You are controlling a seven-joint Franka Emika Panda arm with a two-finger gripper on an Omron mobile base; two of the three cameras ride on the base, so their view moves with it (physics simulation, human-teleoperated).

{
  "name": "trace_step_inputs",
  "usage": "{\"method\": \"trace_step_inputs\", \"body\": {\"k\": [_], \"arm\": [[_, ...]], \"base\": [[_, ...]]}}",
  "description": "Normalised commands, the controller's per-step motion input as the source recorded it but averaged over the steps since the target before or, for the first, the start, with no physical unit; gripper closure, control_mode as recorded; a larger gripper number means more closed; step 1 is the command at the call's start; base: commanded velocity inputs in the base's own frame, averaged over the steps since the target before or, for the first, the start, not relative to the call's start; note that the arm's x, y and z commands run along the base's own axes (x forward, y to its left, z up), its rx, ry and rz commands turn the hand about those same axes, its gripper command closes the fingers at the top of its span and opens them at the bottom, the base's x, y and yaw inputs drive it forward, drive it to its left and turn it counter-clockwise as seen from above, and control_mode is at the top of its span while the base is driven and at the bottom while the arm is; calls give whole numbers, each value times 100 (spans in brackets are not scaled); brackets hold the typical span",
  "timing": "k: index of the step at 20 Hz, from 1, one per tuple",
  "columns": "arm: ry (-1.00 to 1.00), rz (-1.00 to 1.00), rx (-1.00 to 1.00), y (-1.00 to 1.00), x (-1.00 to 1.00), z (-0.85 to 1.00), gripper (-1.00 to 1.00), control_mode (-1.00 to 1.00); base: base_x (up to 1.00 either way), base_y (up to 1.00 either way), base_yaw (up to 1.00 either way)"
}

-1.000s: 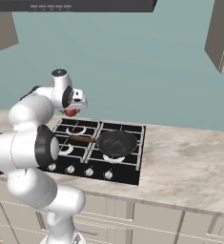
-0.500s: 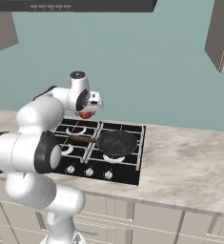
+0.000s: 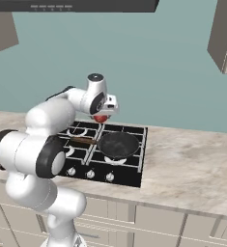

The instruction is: Place the pan on the front right burner on the stove. Then place the tomato and the onion in the pan and turn on the front right burner.

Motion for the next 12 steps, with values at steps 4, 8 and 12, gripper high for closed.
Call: {"method": "trace_step_inputs", "body": {"k": [4,8,12], "arm": [[3,0,0,-59,0,-5,100,-100],[5,0,0,-51,0,-13,100,-100],[8,0,0,-36,0,-28,100,-100]], "base": [[0,0,0],[0,0,0],[0,0,0]]}}
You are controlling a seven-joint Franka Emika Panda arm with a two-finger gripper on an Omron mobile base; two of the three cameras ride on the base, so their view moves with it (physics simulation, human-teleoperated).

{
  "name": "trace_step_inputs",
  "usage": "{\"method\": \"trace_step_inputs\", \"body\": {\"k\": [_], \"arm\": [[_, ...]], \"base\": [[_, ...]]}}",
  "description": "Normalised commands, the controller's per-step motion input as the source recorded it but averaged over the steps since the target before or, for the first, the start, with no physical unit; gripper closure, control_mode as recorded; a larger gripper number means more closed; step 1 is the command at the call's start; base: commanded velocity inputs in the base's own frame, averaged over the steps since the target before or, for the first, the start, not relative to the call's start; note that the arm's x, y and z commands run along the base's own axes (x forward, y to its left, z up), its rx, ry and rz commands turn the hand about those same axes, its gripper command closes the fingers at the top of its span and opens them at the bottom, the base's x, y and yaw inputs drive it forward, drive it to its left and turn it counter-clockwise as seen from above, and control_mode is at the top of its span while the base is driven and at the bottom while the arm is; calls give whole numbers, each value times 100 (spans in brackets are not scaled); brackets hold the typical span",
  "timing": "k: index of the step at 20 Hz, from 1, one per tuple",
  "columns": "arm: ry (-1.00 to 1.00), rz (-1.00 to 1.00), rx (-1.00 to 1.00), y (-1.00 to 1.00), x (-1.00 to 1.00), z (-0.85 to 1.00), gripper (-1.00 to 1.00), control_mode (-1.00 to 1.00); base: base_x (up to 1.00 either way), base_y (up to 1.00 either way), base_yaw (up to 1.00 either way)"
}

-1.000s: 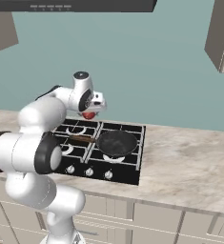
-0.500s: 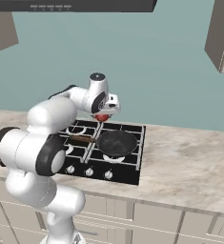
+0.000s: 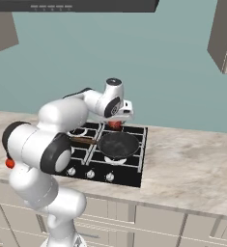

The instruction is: Place the pan on the front right burner on the stove. Then place the tomato and the onion in the pan and turn on the front right burner.

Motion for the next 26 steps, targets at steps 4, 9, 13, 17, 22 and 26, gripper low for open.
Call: {"method": "trace_step_inputs", "body": {"k": [4,9,13,17,22,26], "arm": [[3,0,0,-19,-1,-26,100,-100],[2,0,0,-3,0,-26,100,-100],[1,0,0,0,-8,-21,100,-100],[1,0,0,-1,-12,-27,100,-100],[3,0,0,0,-2,-32,100,-100],[0,0,0,0,0,-32,100,-100]], "base": [[0,0,0],[0,0,0],[0,0,0],[0,0,0],[0,0,0],[0,0,0]]}}
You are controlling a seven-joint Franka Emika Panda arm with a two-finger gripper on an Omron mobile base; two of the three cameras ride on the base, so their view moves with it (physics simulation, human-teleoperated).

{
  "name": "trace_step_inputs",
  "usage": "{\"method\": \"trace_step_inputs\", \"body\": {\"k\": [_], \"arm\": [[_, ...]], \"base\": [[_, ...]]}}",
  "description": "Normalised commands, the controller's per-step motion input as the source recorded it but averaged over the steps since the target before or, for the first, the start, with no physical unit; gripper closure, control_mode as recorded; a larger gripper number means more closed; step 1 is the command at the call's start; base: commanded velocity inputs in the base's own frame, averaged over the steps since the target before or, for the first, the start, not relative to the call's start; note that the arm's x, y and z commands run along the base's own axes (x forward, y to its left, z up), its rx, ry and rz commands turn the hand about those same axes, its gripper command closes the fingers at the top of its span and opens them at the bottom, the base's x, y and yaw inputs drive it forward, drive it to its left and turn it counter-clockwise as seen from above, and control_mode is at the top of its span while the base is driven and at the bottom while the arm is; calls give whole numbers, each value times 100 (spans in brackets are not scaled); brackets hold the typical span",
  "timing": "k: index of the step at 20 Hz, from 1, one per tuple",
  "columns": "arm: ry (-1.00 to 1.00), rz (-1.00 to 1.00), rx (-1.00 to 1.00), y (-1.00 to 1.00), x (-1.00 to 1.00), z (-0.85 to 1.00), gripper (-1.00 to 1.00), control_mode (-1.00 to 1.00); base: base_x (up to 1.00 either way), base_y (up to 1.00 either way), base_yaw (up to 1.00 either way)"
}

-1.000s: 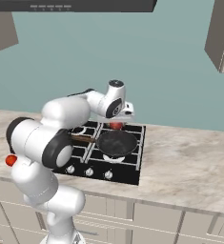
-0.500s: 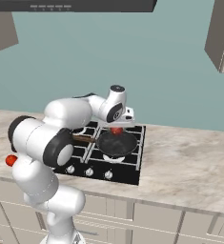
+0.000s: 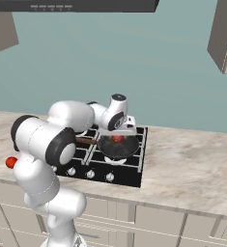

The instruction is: Place the pan on the front right burner on the stove. Then place the tomato and the onion in the pan and turn on the front right burner.

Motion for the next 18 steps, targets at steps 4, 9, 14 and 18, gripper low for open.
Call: {"method": "trace_step_inputs", "body": {"k": [4,9,14,18], "arm": [[0,0,0,0,0,-31,100,-100],[0,0,0,0,0,-26,100,-100],[0,0,0,0,0,-18,100,-100],[0,0,0,0,0,-7,-100,-100]], "base": [[0,0,0],[0,0,0],[0,0,0],[0,0,0]]}}
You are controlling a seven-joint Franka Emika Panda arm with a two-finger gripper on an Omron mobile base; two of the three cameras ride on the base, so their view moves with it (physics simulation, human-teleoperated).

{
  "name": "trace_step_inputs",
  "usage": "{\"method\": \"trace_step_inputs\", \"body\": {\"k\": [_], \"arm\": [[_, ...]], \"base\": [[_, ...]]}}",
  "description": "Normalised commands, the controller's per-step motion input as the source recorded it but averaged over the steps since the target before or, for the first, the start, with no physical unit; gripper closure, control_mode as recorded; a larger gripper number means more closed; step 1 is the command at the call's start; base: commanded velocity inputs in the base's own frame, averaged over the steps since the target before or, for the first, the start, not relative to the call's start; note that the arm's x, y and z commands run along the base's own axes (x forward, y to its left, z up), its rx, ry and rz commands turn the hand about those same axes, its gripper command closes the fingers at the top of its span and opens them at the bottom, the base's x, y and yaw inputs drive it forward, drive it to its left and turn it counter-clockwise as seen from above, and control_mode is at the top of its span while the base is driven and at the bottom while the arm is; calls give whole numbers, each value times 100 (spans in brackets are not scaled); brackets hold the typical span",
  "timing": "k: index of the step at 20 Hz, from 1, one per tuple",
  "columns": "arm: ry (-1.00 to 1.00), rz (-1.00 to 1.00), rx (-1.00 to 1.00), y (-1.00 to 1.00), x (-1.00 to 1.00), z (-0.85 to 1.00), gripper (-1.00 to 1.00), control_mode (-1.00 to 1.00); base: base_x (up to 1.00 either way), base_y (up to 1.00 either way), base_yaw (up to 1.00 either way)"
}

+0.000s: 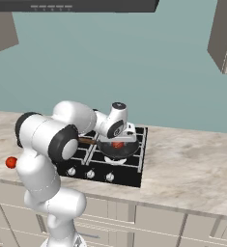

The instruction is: Place the pan on the front right burner on the stove. Then place the tomato and the onion in the pan and turn on the front right burner.

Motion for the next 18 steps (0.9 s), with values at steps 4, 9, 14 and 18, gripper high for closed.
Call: {"method": "trace_step_inputs", "body": {"k": [4,9,14,18], "arm": [[0,0,-3,0,-2,3,-100,-100],[-1,-2,-10,0,-1,38,-100,-100],[-6,-1,-10,0,-9,56,-100,-100],[-11,0,-3,14,-52,81,-100,-100]], "base": [[0,0,0],[0,0,0],[0,0,0],[0,0,0]]}}
